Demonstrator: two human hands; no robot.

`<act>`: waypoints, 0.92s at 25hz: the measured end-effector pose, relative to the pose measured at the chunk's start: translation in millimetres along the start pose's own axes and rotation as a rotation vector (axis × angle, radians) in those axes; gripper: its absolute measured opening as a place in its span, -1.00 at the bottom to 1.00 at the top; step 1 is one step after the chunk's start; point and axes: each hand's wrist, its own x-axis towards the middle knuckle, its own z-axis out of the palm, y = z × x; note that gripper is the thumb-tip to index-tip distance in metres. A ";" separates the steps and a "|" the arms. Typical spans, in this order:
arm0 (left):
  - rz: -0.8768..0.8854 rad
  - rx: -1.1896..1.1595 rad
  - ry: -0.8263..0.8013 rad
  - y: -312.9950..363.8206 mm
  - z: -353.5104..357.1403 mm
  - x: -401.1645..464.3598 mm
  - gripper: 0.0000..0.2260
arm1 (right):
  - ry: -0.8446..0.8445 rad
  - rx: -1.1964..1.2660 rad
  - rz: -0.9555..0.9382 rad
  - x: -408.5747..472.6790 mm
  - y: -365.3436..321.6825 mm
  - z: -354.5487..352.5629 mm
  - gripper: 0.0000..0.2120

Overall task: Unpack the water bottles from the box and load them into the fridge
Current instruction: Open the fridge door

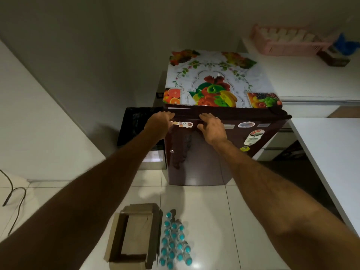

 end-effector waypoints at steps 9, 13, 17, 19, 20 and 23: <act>-0.008 -0.189 -0.081 31.4 -16.0 -71.5 -0.72 | -0.095 -0.021 0.023 -67.9 0.8 -24.7 -0.56; 0.153 -0.249 -0.053 53.6 -30.2 -98.0 -0.79 | -0.074 -0.001 0.089 -98.1 -2.3 -40.4 -0.60; 0.206 -0.300 -0.171 75.6 -33.2 -118.8 -0.74 | -0.069 -0.002 0.196 -125.9 -0.6 -52.8 -0.66; 0.201 -0.352 -0.194 83.5 -27.7 -130.4 -0.71 | -0.059 0.001 0.224 -138.7 1.7 -56.1 -0.67; 0.218 -0.371 -0.188 89.1 -25.1 -138.6 -0.71 | -0.051 -0.008 0.228 -145.3 3.5 -57.1 -0.67; 0.259 -0.425 -0.179 105.2 -14.5 -153.6 -0.70 | -0.043 -0.033 0.200 -157.2 10.6 -62.3 -0.69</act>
